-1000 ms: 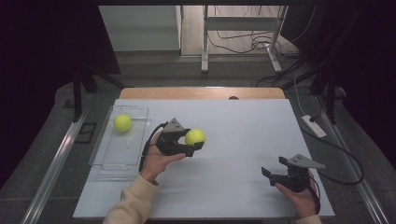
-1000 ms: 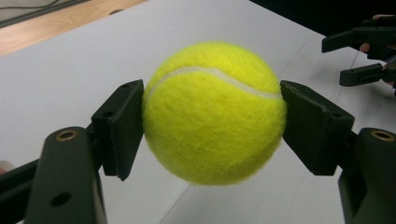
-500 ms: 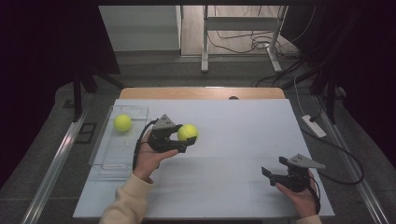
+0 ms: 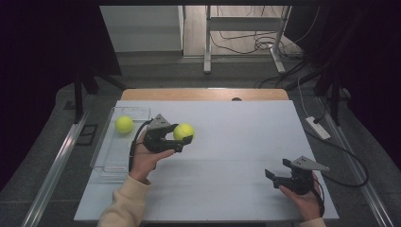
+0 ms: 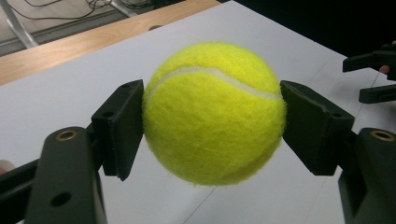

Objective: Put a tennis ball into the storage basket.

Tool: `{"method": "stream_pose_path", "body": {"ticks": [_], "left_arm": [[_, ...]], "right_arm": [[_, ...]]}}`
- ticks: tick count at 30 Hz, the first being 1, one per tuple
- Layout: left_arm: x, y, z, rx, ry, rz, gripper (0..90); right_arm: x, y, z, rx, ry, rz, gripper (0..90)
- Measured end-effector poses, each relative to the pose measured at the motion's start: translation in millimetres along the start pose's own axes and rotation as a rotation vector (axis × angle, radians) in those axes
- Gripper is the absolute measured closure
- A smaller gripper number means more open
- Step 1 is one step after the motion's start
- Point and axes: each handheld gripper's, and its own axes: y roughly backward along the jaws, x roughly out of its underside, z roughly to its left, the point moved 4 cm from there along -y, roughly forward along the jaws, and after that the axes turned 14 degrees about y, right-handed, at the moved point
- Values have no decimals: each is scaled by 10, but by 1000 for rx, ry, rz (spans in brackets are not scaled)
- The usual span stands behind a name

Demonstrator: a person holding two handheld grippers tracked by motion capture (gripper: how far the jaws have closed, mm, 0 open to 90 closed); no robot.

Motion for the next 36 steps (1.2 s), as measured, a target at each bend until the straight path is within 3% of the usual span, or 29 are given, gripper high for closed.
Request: {"method": "stream_pose_path", "body": {"ticks": [18, 36], "left_arm": [[-46, 147, 91, -18, 9, -35, 271], [-92, 330, 250, -57, 46, -81, 271]], "right_arm": [[6, -2, -2, -2, -3, 2, 121], [2, -3, 2, -3, -3, 2, 121]]}}
